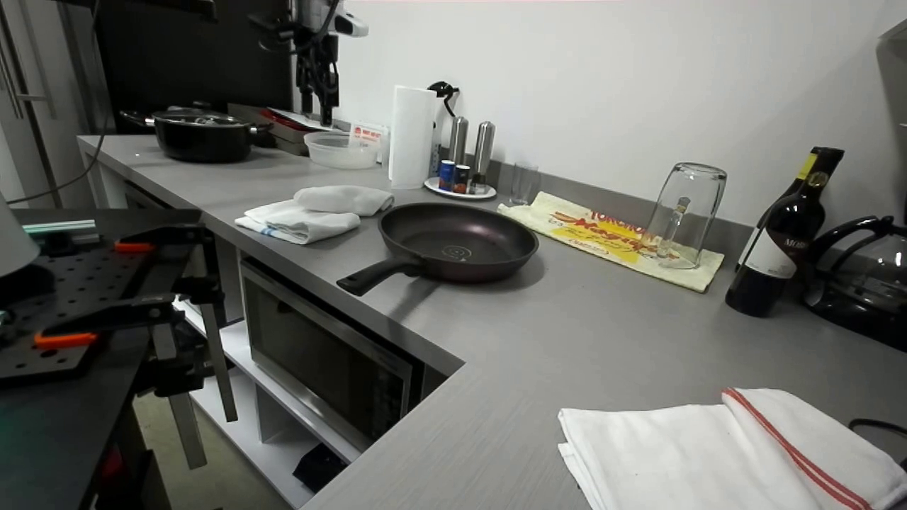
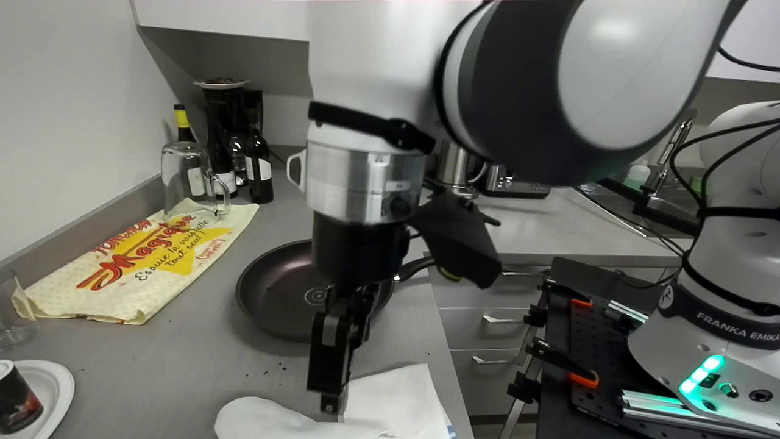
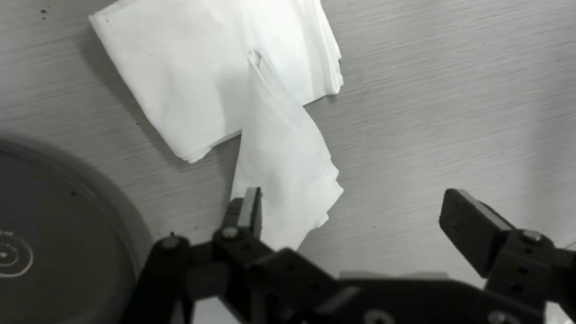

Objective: Wipe the pan with the dish cloth

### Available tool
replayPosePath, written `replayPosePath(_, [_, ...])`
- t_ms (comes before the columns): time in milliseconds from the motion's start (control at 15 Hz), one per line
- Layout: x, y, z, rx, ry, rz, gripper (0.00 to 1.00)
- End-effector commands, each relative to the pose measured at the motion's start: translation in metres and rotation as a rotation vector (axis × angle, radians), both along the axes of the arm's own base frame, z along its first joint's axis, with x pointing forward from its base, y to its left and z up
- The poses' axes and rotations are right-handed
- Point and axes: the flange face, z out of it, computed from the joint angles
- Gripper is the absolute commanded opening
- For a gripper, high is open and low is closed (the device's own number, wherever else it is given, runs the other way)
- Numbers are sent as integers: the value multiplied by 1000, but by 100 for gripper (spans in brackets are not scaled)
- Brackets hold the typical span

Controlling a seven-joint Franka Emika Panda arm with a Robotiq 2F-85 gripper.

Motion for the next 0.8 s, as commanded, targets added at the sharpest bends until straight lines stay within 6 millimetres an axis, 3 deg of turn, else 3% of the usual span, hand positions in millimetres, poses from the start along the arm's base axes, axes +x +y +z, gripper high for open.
replayPosePath(0, [-35,-29,57,-43,-69,-25,100])
replayPosePath(400, [-98,-70,116,-33,-71,-128,100])
replayPosePath(467, [-68,-53,102,-54,-71,-90,100])
replayPosePath(733, [-94,-69,119,-44,-87,-114,100])
